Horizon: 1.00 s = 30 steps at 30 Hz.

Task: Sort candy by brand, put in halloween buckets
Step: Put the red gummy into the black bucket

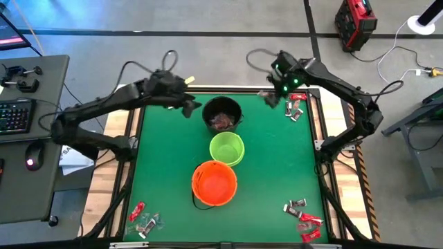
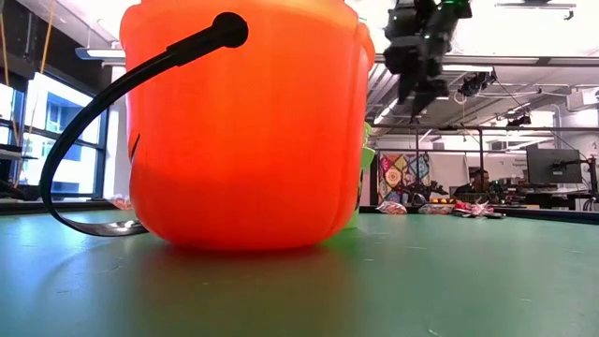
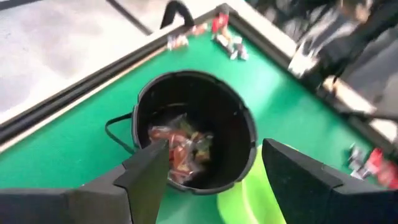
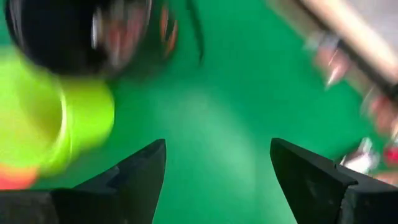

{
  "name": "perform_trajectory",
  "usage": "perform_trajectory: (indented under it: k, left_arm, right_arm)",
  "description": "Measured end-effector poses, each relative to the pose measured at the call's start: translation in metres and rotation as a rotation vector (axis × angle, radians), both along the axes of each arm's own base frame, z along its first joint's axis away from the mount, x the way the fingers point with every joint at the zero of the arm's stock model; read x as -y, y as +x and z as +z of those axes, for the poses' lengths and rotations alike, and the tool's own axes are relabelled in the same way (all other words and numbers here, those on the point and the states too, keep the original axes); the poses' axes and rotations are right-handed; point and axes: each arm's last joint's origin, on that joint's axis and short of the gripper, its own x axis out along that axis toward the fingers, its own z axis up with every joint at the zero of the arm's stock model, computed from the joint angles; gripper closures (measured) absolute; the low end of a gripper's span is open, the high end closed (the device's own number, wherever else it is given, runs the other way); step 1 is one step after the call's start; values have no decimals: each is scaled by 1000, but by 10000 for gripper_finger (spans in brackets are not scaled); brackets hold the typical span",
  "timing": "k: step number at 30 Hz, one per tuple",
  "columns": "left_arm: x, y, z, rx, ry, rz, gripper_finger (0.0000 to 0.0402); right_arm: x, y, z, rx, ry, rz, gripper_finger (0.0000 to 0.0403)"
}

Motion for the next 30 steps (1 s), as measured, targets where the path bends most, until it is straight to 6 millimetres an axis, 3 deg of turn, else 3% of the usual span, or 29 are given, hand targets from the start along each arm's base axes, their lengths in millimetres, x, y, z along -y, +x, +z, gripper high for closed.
perform_trajectory:
  k: [5,10,18,24,30]
  left_arm:
    - [19,-23,-10,130,-63,76,156]
    - [34,-34,-21,175,-84,92,157]
    - [49,-32,-19,187,-12,-57,157]
    - [58,-30,-19,188,-22,-199,157]
    - [62,-29,-18,199,-14,-227,157]
  right_arm:
    - [-39,3,-4,-137,152,154,122]
    - [-101,11,8,-170,215,267,122]
    - [-218,3,19,-285,271,86,122]
    - [-315,1,-6,-521,423,-8,122]
    - [-399,1,-51,-661,462,-16,122]
